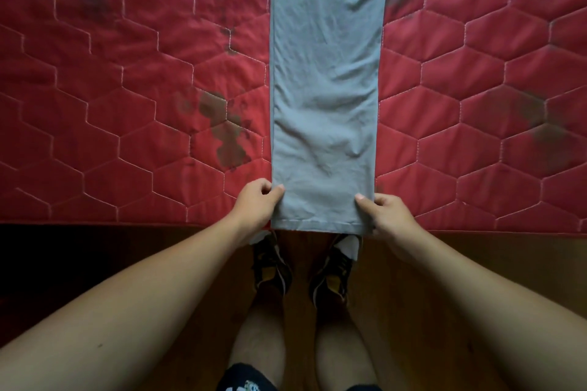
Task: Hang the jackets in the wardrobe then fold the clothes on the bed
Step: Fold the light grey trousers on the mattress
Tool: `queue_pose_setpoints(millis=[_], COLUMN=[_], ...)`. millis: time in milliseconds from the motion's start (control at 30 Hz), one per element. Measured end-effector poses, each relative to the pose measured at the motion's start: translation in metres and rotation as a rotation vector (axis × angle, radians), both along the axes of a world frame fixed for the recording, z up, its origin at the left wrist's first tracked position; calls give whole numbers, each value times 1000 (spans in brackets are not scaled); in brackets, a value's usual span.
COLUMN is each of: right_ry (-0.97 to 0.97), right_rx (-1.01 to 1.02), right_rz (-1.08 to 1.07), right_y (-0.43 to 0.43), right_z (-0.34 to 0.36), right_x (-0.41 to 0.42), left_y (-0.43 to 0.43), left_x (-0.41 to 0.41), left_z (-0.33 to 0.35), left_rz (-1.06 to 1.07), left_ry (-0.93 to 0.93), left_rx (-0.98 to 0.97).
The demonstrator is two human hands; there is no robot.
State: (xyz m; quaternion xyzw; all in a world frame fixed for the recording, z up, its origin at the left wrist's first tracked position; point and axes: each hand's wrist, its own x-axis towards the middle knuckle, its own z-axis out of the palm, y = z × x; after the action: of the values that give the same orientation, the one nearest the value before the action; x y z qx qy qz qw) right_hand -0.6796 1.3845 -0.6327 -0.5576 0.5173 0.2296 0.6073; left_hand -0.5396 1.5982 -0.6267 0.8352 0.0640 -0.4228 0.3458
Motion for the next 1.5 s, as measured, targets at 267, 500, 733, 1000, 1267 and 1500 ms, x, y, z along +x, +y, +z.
queue_pose_setpoints(millis=[267, 500, 733, 1000, 1267, 1500], right_ry=[-38, 53, -146, -299, -374, -406], right_rx=[-123, -148, -1000, -1158, -1161, -1075], right_rz=[289, 591, 838, 1171, 1223, 1404], right_y=[-5, -6, -9, -26, -22, -14], right_z=[9, 17, 26, -49, -54, -57], right_x=[3, 4, 34, 106, 84, 35], left_y=[10, 19, -24, -64, -44, -17], left_x=[-6, -4, 33, 59, 33, 7], left_z=[-4, 5, 16, -57, -56, -54], left_rz=[14, -195, -625, -1025, -1054, -1168], left_ry=[64, 100, -692, -882, -884, -758], left_rx=[-66, 13, 165, 195, 208, 250])
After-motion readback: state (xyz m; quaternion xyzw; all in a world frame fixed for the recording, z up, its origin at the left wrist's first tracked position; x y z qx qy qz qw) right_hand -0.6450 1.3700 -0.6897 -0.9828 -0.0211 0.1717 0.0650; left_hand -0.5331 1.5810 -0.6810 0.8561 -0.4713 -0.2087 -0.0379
